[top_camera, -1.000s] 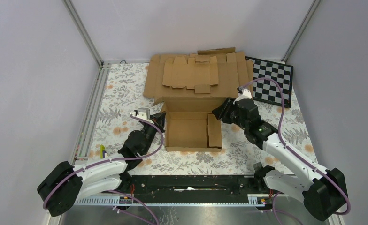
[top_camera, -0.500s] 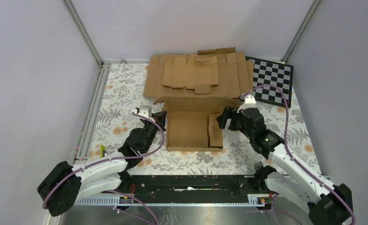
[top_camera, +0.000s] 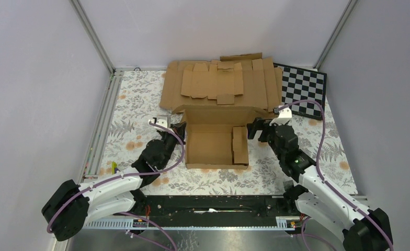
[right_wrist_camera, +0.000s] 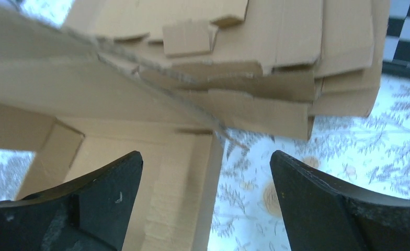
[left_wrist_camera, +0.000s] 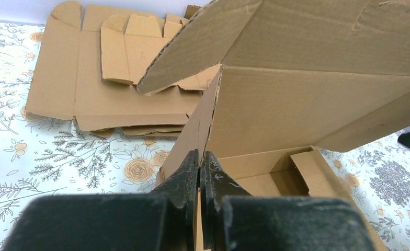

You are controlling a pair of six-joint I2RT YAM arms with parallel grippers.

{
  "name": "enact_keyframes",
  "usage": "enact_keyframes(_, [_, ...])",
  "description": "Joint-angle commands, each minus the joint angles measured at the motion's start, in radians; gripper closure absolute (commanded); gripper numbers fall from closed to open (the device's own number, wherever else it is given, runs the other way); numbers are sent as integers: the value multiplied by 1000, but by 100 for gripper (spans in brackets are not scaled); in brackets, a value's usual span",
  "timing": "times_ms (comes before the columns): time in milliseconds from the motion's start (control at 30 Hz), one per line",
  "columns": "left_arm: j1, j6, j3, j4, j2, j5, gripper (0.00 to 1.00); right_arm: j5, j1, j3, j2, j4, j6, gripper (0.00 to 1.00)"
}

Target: Fold the paper box

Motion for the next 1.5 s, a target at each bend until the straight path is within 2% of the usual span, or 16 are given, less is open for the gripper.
enact_keyframes(0, [-4,-19,33,-39,7,-12,100,-58,-60,-8,15,233,-16,1])
enact_keyframes(100, [-4,-23,34,-46,5,-19,100,-104,-80,8,46,270,-46,6])
enact_keyframes(167, [-4,-25,34,-47,4,-20,100,-152,-86,28,69,271,-64,12])
enact_keyframes(333, [-4,-27,41,-50,6,-17,100,-242,-86,82,130,227,-34,35])
enact_keyframes(500, [-4,-29,68,-81,-1,-2,100,-229,-86,184,178,74,19,66])
enact_keyframes(533, [-4,-33,75,-89,-3,3,100,-208,-86,202,183,51,43,68])
enact_keyframes(733, [-4,-43,118,-127,17,32,100,-142,-86,360,270,-139,194,76])
enact_keyframes(867, [-4,-48,128,-134,26,35,100,-162,-86,395,299,-196,250,88])
enact_keyframes(1133, [-4,-72,122,-123,49,49,100,-217,-85,347,301,-163,347,97])
enact_keyframes(1467, [-4,-76,53,-109,18,70,100,-219,-85,128,153,-139,315,95])
